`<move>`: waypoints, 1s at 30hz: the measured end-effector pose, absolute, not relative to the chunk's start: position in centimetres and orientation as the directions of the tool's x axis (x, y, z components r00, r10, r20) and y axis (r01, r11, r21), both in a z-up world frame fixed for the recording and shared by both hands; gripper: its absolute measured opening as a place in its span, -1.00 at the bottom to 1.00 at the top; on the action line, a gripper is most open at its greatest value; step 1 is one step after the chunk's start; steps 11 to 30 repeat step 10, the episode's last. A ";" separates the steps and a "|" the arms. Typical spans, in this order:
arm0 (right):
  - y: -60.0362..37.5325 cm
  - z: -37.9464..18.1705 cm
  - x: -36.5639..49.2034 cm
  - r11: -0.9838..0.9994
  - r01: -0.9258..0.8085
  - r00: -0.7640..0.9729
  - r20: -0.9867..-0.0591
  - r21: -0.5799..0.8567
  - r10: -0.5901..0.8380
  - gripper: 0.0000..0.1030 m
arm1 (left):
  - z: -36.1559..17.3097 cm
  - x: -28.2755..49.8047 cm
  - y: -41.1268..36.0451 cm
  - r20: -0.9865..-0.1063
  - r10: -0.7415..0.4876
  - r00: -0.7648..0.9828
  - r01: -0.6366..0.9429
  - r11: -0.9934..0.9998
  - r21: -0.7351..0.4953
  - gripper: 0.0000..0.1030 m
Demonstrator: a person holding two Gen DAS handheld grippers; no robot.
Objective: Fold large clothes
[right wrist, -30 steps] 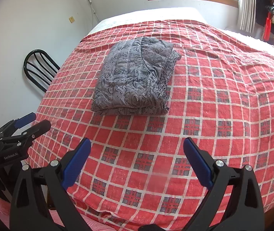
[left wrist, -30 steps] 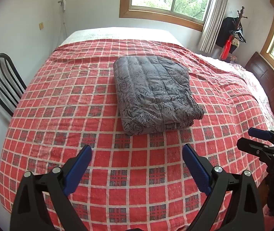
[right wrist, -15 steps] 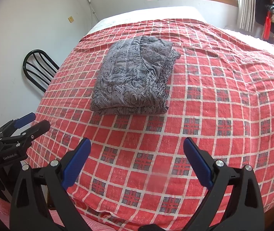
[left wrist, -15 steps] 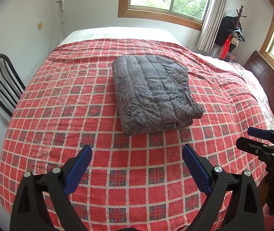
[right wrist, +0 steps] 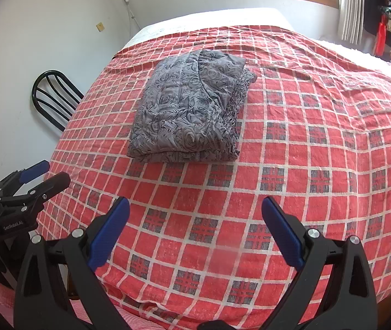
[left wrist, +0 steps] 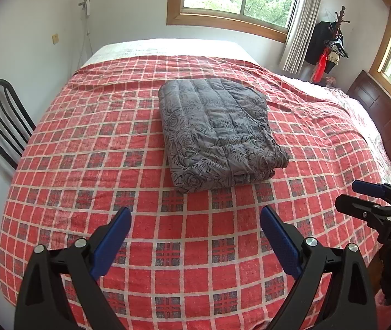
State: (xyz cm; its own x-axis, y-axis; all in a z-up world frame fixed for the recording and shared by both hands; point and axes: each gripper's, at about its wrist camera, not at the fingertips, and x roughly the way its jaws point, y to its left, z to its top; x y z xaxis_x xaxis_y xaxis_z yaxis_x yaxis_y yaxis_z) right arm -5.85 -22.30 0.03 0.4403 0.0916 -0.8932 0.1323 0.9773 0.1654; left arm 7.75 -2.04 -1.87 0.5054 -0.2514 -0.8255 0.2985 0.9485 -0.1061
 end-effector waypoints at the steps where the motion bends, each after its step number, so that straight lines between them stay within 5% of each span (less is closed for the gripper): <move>1: -22.3 0.0 -5.8 0.977 0.133 0.440 -0.893 0.166 0.092 0.87 | -1.8 7.9 -2.0 -0.826 -0.252 0.504 0.302 0.948 -0.105 0.84; 30: -22.5 -0.3 -6.2 0.976 0.138 0.440 -0.894 0.167 0.090 0.87 | -1.8 8.1 -1.8 -0.827 -0.240 0.509 0.302 0.949 -0.089 0.84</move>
